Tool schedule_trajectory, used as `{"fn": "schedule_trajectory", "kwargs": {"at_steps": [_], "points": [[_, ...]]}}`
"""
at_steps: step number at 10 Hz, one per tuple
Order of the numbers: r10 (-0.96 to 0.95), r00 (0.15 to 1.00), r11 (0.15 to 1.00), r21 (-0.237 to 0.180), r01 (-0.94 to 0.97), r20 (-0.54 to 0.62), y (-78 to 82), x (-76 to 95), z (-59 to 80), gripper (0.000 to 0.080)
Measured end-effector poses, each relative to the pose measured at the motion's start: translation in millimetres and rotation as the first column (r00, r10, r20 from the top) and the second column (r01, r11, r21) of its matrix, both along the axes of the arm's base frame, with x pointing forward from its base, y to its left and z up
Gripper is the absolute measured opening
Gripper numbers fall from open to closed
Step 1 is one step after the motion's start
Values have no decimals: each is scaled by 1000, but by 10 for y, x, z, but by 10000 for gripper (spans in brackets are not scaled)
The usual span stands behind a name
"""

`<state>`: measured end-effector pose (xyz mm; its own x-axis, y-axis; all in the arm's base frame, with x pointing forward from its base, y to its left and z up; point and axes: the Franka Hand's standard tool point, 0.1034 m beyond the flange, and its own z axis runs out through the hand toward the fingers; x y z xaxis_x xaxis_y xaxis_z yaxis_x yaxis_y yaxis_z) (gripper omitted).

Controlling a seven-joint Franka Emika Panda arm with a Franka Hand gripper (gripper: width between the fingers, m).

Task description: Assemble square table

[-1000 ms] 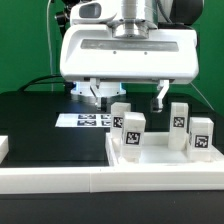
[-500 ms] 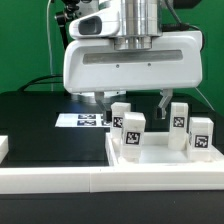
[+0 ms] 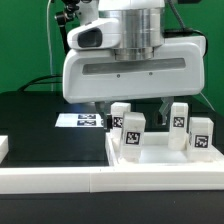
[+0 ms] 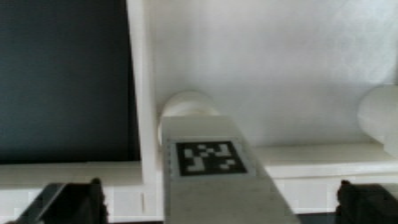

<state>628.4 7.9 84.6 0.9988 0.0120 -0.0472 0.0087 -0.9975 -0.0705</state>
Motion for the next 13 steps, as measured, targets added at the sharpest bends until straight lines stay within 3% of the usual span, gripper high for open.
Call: {"fn": "schedule_trajectory", "kwargs": {"at_steps": [2, 5, 7, 10, 13], "points": [[23, 1000, 1000, -7, -22, 6, -87, 25, 11, 649], [14, 1000, 1000, -10, -14, 14, -81, 30, 1, 636], [14, 1000, 1000, -10, -13, 14, -82, 30, -1, 285], [-29, 1000, 1000, -10, 29, 11, -82, 30, -2, 288], [-299, 954, 954, -22, 299, 6, -59, 28, -9, 288]]}}
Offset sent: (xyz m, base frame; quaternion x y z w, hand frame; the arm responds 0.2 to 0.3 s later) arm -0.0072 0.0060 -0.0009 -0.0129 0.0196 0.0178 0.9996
